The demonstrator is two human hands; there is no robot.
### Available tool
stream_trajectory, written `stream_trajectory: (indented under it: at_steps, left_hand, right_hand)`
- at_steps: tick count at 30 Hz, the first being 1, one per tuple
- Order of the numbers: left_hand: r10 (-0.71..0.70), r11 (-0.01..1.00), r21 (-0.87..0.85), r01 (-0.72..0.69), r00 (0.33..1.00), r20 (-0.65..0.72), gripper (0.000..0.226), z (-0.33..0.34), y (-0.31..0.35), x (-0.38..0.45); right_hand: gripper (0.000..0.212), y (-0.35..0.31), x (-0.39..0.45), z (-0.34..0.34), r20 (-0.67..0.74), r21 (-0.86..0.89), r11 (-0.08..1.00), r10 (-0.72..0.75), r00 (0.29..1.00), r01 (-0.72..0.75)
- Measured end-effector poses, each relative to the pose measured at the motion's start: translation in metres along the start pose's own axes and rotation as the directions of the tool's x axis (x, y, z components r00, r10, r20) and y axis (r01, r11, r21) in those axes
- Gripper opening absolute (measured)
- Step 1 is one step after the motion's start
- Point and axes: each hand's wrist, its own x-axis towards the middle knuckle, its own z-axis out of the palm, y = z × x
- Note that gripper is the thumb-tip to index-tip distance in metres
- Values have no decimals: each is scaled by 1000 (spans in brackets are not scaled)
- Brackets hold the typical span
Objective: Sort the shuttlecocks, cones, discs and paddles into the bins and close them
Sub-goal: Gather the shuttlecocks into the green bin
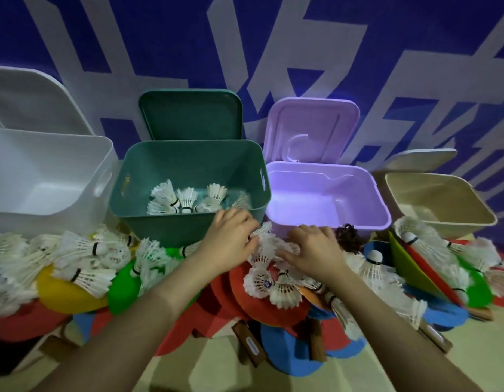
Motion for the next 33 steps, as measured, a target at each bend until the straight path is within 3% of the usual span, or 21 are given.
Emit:
stream_trajectory:
  at_steps: [2, 5, 8, 12, 19, 23, 27, 33]
  left_hand:
    - [-50, 999, -6, 51, 997, 50, 27, 15, 8, -10]
    - [-131, 991, 35, 127, 981, 141, 31, 32, 14, -21]
    - [-177, 984, 69, 167, 969, 174, 35, 42, 17, -27]
    - [-210, 978, 52, 204, 966, 151, 36, 51, 22, -31]
    - [-158, 987, 9, 158, 986, 58, 12, 68, 34, -40]
    - [-155, 988, -2, 155, 987, -42, 11, 59, 38, -39]
    - [-125, 990, 32, 138, 960, -250, 8, 23, 37, -34]
    - [-75, 983, 116, 144, 885, -460, 27, -56, 20, -9]
  right_hand:
    - [44, -3, -5, 8, 20, -47, 998, 36, 999, -35]
    - [27, -8, -3, 11, -12, -93, 995, 45, 999, -45]
    - [18, -5, -2, 10, -221, -41, 998, 37, 975, -48]
    - [16, 7, -9, 2, -431, 9, 1000, 1, 902, 3]
    - [6, 23, -30, 11, -517, 99, 989, -41, 855, 108]
    - [6, 27, -39, 13, -532, 128, 979, -67, 844, 159]
    - [14, 11, -33, -5, -587, 198, 950, -83, 805, 243]
    - [18, -32, 5, -53, -685, 358, 852, -38, 727, 382]
